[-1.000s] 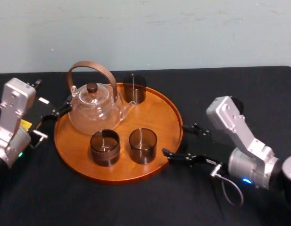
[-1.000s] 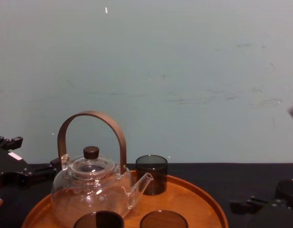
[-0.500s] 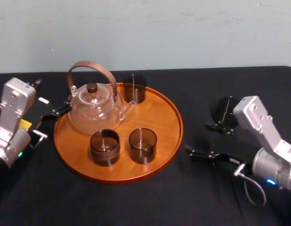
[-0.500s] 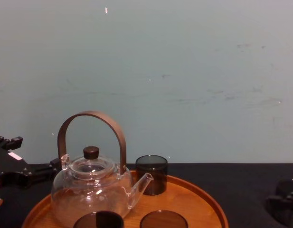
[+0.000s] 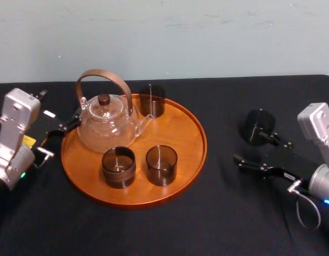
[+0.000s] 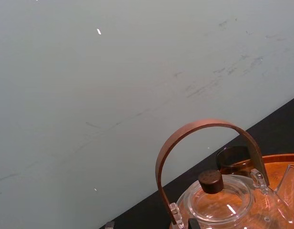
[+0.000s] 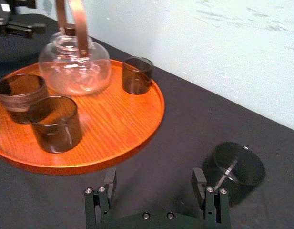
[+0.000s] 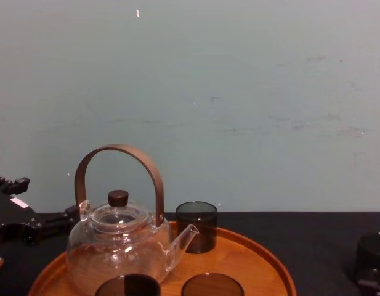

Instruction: Pick up the glass from the table and place it on the tray.

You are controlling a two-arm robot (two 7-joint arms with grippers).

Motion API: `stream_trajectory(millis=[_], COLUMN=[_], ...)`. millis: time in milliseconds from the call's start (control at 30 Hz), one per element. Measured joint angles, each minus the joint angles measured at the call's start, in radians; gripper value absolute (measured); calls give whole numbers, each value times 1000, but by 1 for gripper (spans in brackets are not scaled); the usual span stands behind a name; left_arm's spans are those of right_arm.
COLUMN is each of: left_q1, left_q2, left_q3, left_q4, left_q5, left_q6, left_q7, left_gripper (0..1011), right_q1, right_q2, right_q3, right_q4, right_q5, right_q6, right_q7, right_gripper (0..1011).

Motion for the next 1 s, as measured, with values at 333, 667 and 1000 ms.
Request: stream_trajectory(millis=[333,667,1000], left_q1=[0,0,0], left_q2=[0,0,0], left_q3=[0,0,0], left_q4=[0,0,0], left_q5=[0,0,0], left_q6=[0,0,0], left_q7=[0,0,0], left_gripper=[1001,1001,1001], right_q1=[-9,8,47], right_q2=[-2,-6,-20], right_q3=[42,74,79], right_q4=[38,90,140], right_q5=[30,36,26], right_q6=[-6,-9,-16], right_q7=[-17,-35,-40], right_gripper=[1002,1002,1002])
